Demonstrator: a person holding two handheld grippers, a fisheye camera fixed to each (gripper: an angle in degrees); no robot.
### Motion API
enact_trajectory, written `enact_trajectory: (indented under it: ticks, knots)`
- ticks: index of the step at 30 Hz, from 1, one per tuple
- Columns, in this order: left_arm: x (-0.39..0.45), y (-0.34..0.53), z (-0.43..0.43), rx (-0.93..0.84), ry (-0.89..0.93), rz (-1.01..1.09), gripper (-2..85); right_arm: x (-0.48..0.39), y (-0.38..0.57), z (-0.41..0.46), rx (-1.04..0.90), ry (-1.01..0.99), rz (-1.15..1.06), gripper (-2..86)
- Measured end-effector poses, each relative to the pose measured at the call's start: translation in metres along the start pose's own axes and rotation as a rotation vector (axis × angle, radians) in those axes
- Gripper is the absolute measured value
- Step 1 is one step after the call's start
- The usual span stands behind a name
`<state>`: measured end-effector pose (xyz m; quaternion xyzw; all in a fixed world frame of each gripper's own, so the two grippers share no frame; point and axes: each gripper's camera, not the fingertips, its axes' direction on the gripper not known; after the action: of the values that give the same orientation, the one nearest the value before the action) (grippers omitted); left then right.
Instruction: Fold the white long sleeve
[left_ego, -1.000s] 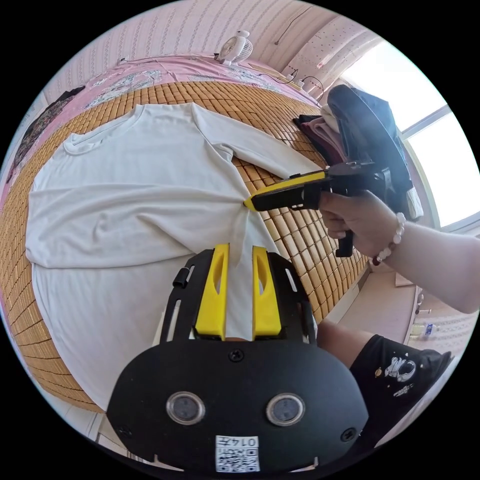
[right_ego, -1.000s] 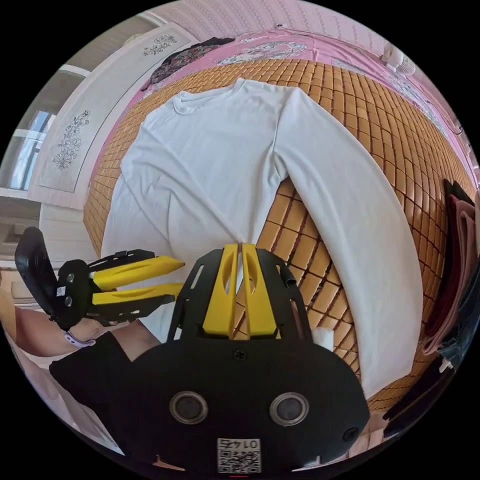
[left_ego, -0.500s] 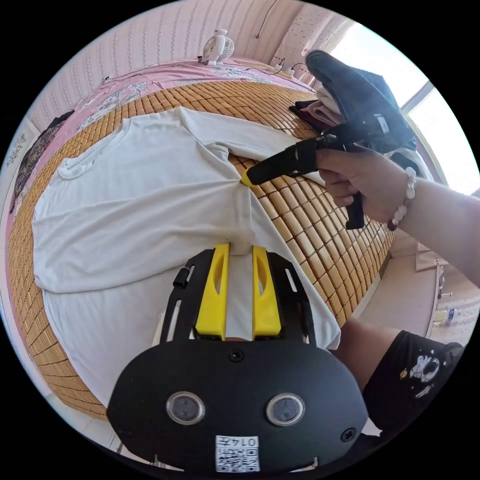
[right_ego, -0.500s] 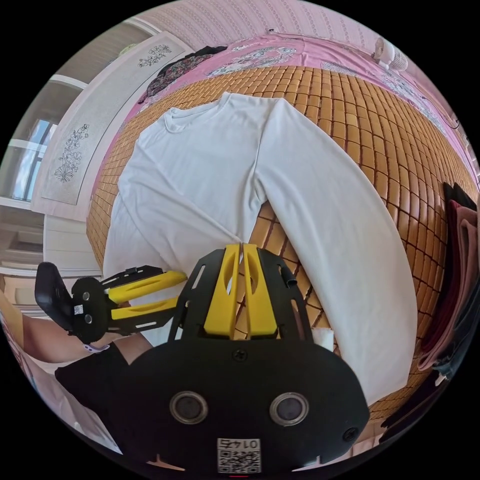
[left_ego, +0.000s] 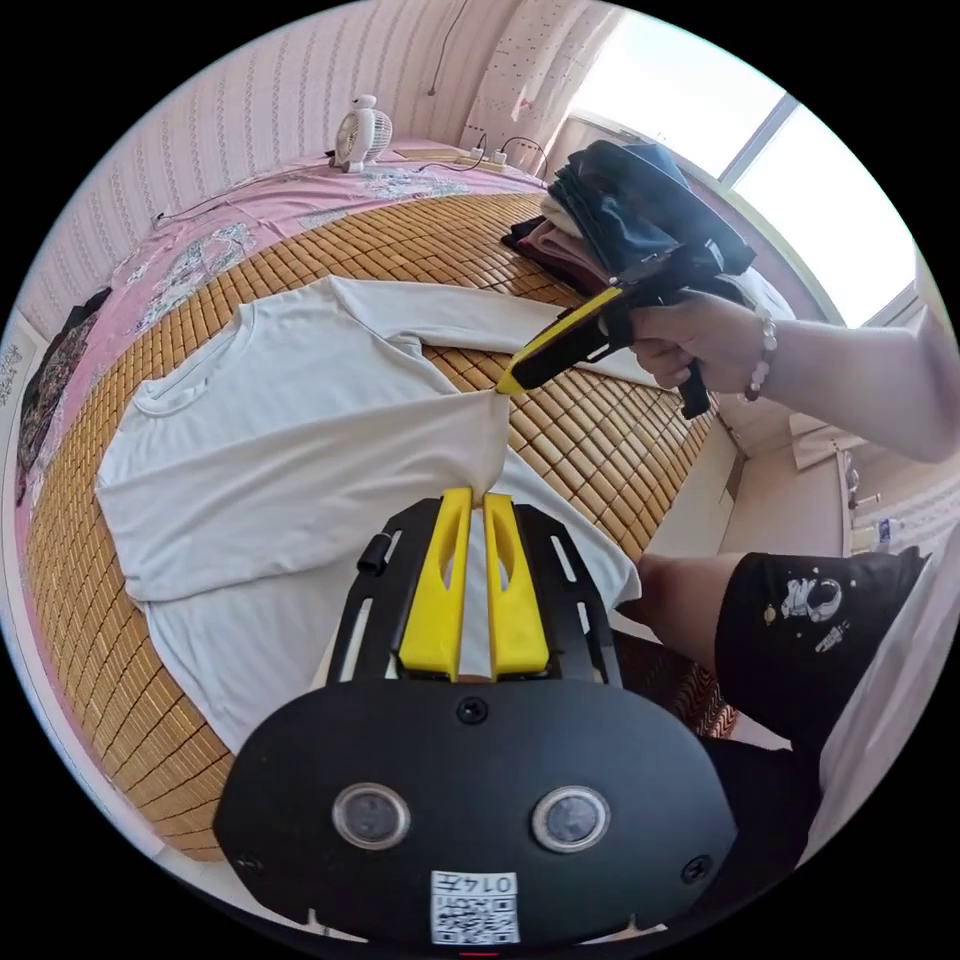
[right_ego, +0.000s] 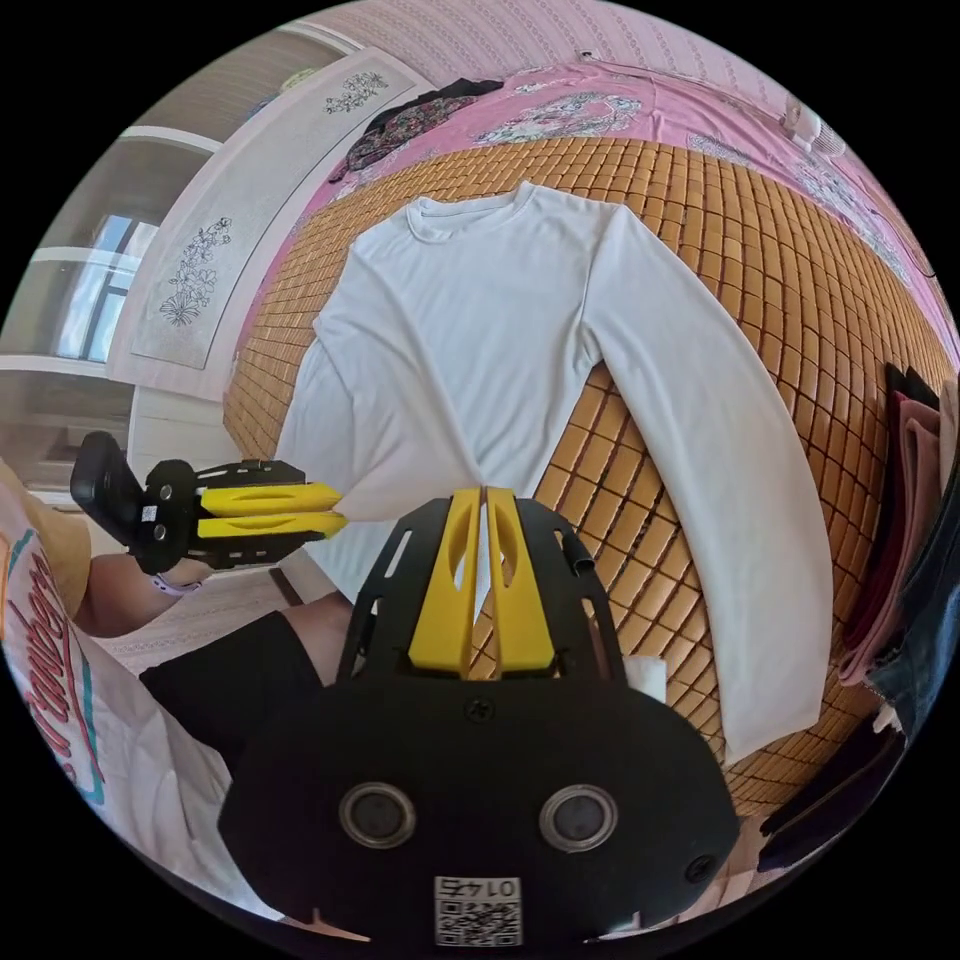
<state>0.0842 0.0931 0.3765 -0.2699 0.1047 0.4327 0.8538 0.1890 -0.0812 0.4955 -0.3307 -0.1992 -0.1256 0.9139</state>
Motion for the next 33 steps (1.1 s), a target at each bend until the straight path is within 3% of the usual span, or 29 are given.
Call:
enact_trajectory:
  ticks: [7,10,13,24,30,33]
  knots:
    - [0.003,0.033,0.014,-0.060,0.157,0.002,3.1,0.002,0.027,0.042,-0.166,-0.011,0.074,-0.3]
    - [-0.006,0.052,0.022,-0.088,0.177,-0.053,4.9,0.002,0.023,0.061,-0.273,0.010,0.041,0.3]
    - [-0.027,0.071,0.007,-0.045,0.173,-0.129,5.2,-0.001,0.004,0.056,-0.254,0.042,-0.032,1.2]
    - [-0.181,0.127,-0.068,0.162,-0.320,-0.426,5.8,-0.096,-0.203,0.074,0.099,0.005,-0.470,5.2]
    - [-0.231,0.119,-0.046,0.125,-0.354,-0.418,6.6,-0.141,-0.313,0.143,0.101,0.032,-0.472,8.0]
    - [-0.247,0.117,-0.032,0.093,-0.349,-0.436,6.7,-0.150,-0.343,0.175,0.033,0.083,-0.454,5.3]
